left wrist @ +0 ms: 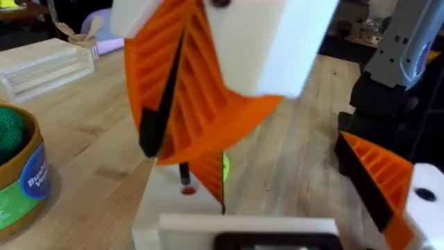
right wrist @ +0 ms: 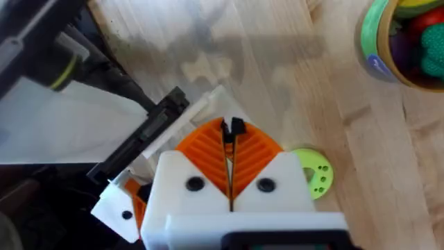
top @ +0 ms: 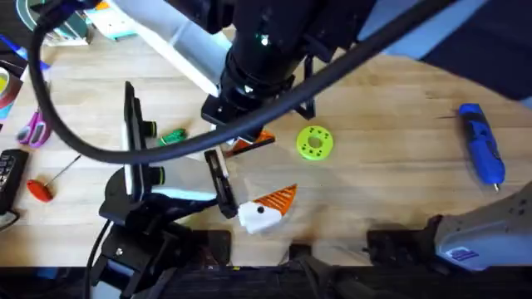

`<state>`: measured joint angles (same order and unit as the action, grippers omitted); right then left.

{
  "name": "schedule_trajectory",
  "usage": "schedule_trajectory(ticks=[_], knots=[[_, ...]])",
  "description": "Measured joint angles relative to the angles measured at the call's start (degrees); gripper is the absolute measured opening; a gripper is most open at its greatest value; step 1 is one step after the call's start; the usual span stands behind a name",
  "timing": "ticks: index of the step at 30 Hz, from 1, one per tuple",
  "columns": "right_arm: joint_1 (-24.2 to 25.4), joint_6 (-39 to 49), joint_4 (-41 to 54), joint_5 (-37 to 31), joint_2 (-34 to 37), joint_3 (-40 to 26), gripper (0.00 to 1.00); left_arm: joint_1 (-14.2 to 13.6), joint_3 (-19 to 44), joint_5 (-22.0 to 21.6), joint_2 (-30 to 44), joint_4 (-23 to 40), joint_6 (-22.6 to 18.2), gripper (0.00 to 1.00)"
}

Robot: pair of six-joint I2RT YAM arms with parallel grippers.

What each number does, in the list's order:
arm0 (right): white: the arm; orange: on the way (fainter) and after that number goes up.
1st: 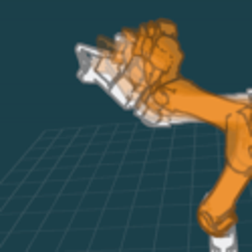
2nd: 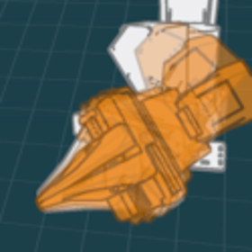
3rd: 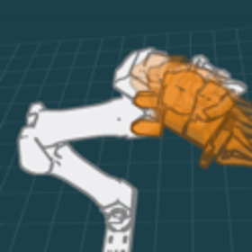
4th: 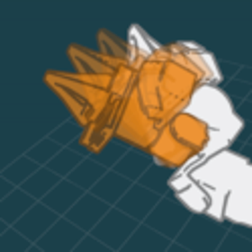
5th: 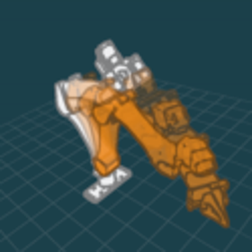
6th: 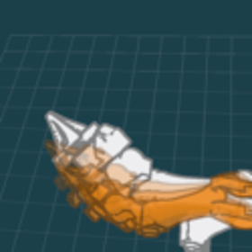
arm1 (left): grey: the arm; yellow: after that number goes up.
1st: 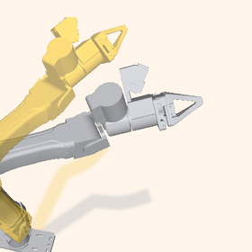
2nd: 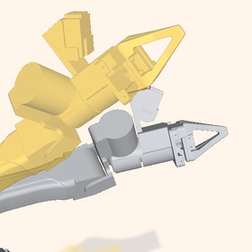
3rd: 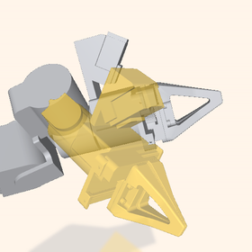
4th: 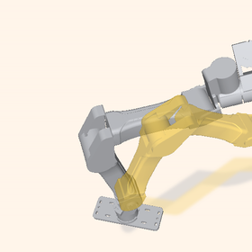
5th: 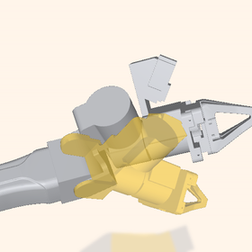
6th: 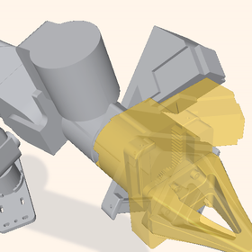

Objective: Pick up the gripper from the table and insert it into the empty holder that is missing its gripper. Then pick up a screw, insert it into the mounting hole, and use the screwdriver to tighten it. Finally, clean up the table by picking up the vegetable and placing it into the bucket.

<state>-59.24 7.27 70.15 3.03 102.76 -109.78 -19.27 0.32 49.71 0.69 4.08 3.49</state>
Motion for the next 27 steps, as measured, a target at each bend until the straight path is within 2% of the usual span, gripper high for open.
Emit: schedule_trajectory(ticks=[19, 27], knots=[[0.0, -0.2, 0.21, 0.0, 0.16, 0.0, 0.007, 0.0, 0.0, 0.0, 0.0, 0.0, 0.0, 0.992], [0.0, -1.09, 0.21, 1.31, 2.32, 0.0, 0.007, 0.0, 0.0, 0.0, 0.0, 0.0, -0.01, 0.993]])
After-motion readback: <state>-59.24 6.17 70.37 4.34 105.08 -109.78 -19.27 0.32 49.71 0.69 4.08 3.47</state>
